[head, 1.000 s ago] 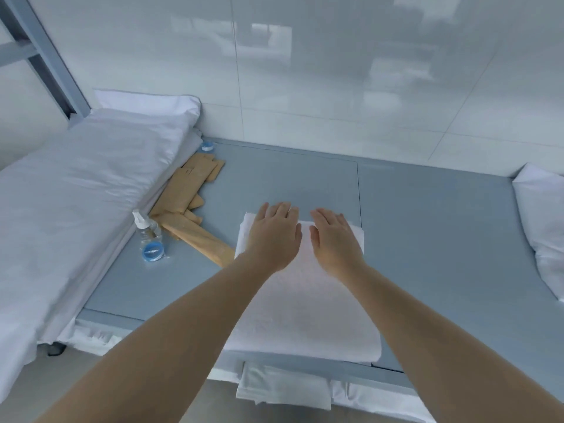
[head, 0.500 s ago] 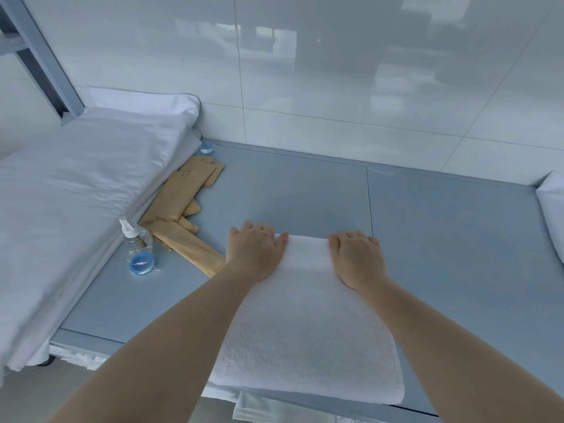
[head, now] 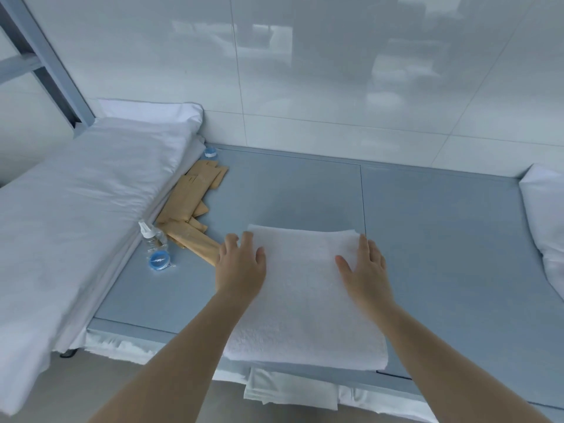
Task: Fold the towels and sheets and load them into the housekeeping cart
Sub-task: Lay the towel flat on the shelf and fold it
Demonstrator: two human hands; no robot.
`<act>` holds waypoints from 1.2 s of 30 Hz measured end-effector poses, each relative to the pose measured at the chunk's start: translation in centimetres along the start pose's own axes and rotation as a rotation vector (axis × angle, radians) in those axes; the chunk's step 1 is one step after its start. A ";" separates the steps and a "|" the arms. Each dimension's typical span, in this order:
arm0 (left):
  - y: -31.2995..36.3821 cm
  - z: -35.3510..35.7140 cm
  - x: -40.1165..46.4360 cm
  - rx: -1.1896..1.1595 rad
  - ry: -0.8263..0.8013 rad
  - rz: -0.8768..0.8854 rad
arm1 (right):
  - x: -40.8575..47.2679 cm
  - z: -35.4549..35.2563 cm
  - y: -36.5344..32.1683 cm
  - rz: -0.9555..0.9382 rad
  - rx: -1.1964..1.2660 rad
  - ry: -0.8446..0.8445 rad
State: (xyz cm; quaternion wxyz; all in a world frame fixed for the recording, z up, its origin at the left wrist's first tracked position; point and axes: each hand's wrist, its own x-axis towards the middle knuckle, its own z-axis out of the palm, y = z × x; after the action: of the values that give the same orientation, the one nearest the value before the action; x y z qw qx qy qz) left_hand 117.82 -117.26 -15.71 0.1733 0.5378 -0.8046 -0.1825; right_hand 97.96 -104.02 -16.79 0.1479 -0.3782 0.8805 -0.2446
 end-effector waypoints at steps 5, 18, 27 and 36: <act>-1.3 0.0 -4.7 -0.221 -0.190 -0.113 | -4.3 0.7 1.0 0.132 0.040 -0.078; -3.0 -1.5 -7.9 -0.220 -0.476 -0.174 | -11.5 0.7 1.2 0.252 0.041 -0.105; -3.9 -2.5 -10.5 -0.239 -0.515 -0.158 | -15.3 1.0 1.1 0.320 0.145 -0.115; -4.8 -3.3 -14.1 -0.290 -0.509 -0.170 | -18.7 0.9 2.7 0.338 0.249 -0.126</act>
State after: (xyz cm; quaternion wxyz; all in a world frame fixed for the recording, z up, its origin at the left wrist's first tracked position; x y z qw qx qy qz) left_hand 128.33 -106.21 -16.34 0.0251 0.5097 -0.7400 -0.4381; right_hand 109.28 -88.91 -17.59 0.2871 -0.2186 0.8833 -0.2992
